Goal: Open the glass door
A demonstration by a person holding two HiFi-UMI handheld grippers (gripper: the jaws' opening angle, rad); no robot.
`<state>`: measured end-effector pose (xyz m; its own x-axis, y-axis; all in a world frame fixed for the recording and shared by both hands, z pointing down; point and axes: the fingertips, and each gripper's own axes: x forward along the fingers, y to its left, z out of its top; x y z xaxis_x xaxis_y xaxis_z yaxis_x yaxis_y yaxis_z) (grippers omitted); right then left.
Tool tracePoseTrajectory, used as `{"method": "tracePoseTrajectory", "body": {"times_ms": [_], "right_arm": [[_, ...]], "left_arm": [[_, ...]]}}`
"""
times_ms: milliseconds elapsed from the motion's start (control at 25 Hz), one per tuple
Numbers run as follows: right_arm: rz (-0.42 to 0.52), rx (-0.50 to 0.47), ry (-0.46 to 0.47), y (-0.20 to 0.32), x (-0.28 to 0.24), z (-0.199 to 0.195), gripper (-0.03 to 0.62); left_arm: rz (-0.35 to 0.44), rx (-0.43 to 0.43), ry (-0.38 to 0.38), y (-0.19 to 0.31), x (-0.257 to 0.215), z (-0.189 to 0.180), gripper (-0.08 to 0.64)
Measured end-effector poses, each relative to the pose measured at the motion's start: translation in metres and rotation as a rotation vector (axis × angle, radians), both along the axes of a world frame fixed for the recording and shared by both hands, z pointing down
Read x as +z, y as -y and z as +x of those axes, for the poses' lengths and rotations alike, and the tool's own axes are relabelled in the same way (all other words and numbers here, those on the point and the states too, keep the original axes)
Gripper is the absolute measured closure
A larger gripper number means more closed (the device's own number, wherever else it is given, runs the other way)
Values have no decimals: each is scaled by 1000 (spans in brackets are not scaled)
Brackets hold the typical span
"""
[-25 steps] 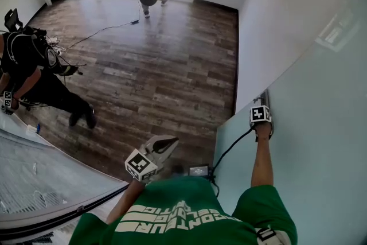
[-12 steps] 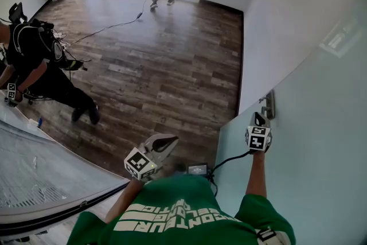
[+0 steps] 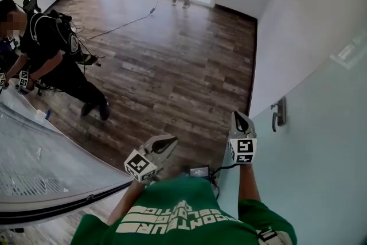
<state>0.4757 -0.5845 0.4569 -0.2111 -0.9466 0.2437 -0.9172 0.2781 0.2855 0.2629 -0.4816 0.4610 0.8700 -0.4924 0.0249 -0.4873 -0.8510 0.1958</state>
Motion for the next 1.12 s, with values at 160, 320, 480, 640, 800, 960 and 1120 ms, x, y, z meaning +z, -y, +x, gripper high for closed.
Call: {"method": "tracePoseTrajectory", "body": {"times_ms": [160, 320, 480, 640, 800, 960, 1120], "right_arm": [[30, -146, 90, -4, -6, -64, 600], [31, -251, 133, -16, -5, -117, 600], [17, -341, 161, -24, -4, -162, 600], [-12, -421, 172, -34, -1, -204, 600], [-37, -483, 187, -45, 7, -236, 600], [-65, -538, 186, -53, 17, -258, 600], [-85, -577, 181, -55, 22, -273, 600]], "left_arm": [[5, -50, 5, -1, 2, -22, 546], [6, -91, 4, -6, 3, -45, 546], [11, -145, -1, -7, 2, -70, 546], [10, -192, -7, -5, -2, -96, 546], [9, -244, -8, -5, 2, -121, 546], [14, -280, -11, -4, 6, -137, 546], [7, -299, -8, -1, 5, -147, 546]]}}
